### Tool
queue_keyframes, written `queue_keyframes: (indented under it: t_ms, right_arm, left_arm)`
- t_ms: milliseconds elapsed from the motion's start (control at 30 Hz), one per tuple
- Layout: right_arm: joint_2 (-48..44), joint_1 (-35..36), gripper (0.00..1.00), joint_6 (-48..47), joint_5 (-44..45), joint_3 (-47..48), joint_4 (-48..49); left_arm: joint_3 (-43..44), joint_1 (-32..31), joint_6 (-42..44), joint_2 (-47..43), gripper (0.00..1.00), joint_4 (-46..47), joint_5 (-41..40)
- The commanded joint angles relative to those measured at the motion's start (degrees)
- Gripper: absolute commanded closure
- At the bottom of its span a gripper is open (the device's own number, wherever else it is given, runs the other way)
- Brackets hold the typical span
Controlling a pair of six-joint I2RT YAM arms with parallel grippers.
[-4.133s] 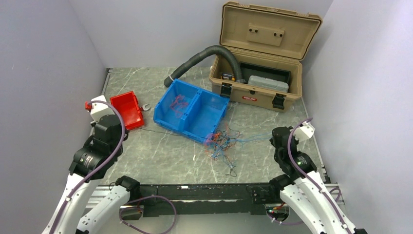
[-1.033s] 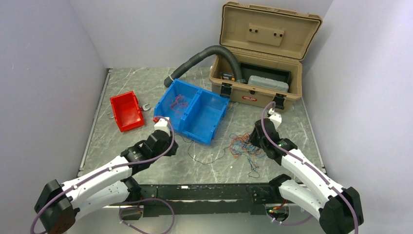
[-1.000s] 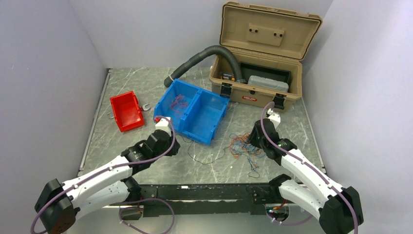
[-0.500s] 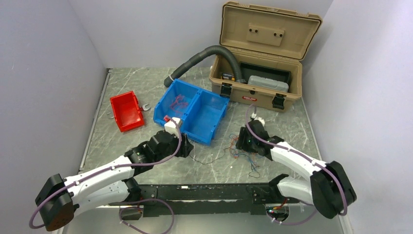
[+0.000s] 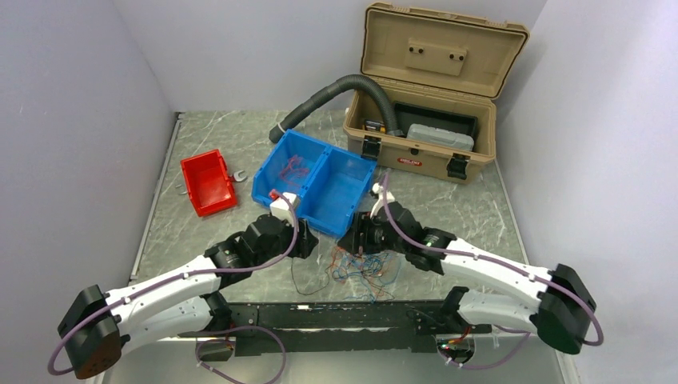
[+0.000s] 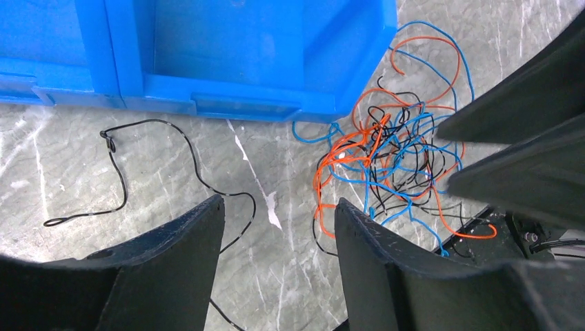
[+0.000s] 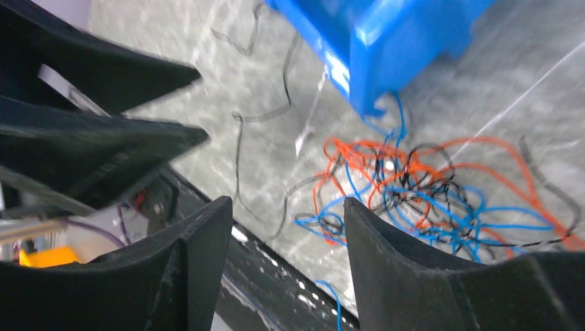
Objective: Untangle the cables
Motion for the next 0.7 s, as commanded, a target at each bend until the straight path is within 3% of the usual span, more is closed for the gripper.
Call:
queue_keyframes:
  t_ms: [0,133,400,667]
  right_arm:
    - [-5.7,-0.8,0.35,-3.2,13.0,6.8,-12.0]
    - [-7.9,-3.7,0.34,-3.7,20.7,7.3,-20.4]
    - [-7.8,-6.5,0.34,-3.1,24.9,2.8,-23.4]
    - [-4.2,-6.5,0.37,-3.9,19.4,-1.8,-16.2]
  left_arm:
    - [2.2,-0.6,1.0,0.9,0.35,2.8,1.4]
    - [3.1,-1.4,1.5,3.4,0.3,3.7,2.5]
    - [7.9,-4.6,1.0,12.8,0.08,5.5,3.1]
    - [14.7,-7.9,1.2,24.8,0.08,4.2,2.3]
